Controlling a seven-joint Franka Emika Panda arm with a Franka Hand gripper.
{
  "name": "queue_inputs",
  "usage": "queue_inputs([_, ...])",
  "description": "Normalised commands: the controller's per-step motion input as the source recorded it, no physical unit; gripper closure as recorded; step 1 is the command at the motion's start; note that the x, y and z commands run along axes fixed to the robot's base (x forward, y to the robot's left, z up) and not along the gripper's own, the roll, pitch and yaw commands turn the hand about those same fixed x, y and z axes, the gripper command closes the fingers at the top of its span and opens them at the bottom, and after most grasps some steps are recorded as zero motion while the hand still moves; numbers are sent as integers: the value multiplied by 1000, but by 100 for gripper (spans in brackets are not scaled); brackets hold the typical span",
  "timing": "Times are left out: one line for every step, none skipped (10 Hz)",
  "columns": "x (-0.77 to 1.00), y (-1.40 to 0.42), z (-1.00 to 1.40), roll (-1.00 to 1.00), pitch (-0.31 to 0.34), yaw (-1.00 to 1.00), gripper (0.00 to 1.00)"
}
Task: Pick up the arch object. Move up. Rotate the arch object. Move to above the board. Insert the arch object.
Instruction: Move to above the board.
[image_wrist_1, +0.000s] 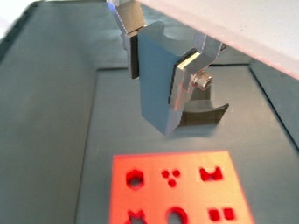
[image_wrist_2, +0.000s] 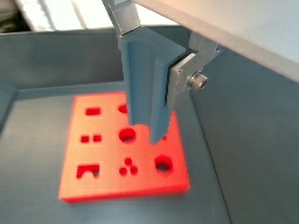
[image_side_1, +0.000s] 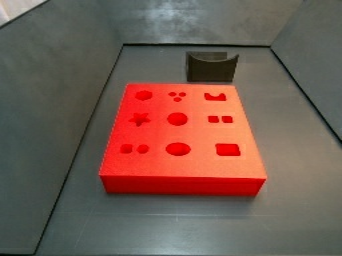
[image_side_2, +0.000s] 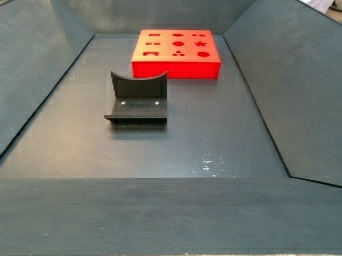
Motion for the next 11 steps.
queue_inputs([205, -1000, 230, 22, 90, 1000, 100])
queue_inputs([186, -775, 185, 24, 103, 1000, 100])
queue_inputs([145, -499, 123, 28, 113, 1000, 100])
queue_inputs([97, -257, 69, 33, 119, 1000, 100])
queue_inputs([69, -166, 49, 39, 124, 1000, 100])
queue_inputs([60, -130, 41, 43, 129, 1000, 100])
queue_inputs([59, -79, 29, 53, 155, 1000, 100])
queue_inputs([66, -59, 28, 62, 183, 1000, 100])
queue_inputs([70, -47, 27, 79, 226, 937, 100])
queue_inputs([75, -42, 23, 74, 201, 686, 100])
queue_inputs([70, -36, 17, 68, 162, 387, 100])
